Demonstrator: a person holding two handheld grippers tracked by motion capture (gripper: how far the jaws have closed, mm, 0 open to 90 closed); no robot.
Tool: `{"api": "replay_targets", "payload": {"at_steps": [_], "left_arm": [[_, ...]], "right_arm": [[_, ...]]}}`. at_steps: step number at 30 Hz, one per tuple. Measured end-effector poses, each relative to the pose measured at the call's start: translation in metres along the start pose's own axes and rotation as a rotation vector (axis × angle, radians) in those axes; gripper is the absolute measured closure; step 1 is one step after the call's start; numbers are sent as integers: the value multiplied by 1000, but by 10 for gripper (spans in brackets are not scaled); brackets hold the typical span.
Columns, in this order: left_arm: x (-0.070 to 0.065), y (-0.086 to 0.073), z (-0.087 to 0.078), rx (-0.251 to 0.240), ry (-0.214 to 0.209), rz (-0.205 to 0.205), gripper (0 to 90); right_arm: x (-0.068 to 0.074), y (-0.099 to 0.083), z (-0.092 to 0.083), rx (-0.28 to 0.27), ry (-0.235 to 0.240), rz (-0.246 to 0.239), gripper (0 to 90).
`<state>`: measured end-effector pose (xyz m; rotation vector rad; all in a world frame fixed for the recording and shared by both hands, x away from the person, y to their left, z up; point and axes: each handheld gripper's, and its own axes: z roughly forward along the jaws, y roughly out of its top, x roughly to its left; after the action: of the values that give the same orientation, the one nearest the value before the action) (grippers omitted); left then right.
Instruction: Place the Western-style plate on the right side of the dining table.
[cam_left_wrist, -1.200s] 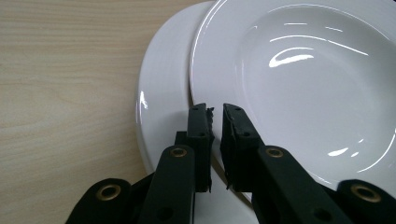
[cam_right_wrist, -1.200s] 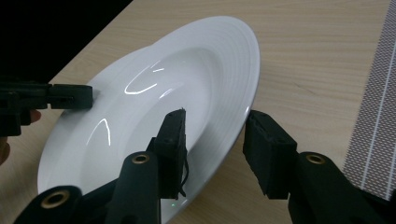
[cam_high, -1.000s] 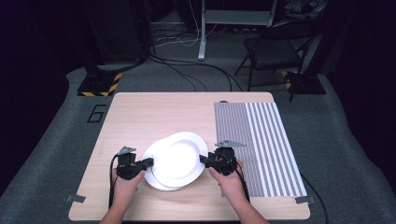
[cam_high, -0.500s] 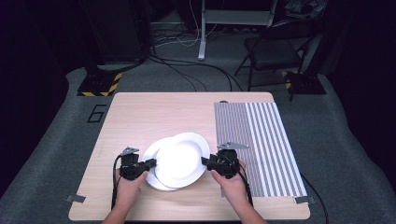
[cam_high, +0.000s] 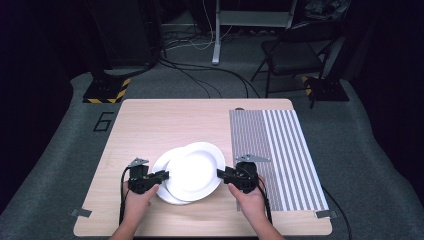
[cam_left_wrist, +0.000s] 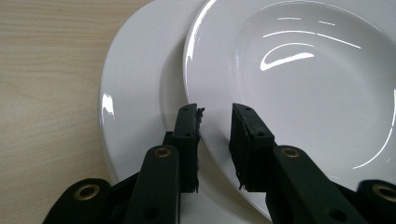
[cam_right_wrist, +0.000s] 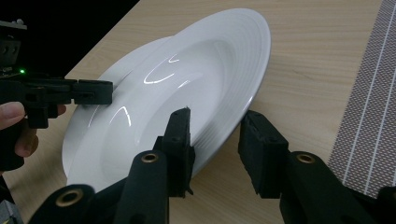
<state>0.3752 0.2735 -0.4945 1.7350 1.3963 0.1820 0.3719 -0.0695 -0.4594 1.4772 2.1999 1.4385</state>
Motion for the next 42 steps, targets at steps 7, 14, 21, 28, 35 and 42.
{"api": "replay_targets", "payload": {"at_steps": [7,14,21,28,35,42], "left_arm": [[-1,-2,-2,-11,-9,-18,666],[-4,-3,-2,-8,-28,-48,588],[-7,-5,0,4,-54,-75,532],[-8,-7,1,4,-48,-56,514],[-6,-7,2,10,-67,-73,515],[-11,-8,4,35,-74,-73,495]], "right_arm": [[-1,-3,-1,1,3,21,635],[-3,-5,-1,7,8,44,634],[-6,-7,-1,2,18,53,634],[-6,-8,-1,-6,18,49,633],[-6,-8,-1,-8,16,45,632],[-6,-9,-1,-10,12,47,630]]}}
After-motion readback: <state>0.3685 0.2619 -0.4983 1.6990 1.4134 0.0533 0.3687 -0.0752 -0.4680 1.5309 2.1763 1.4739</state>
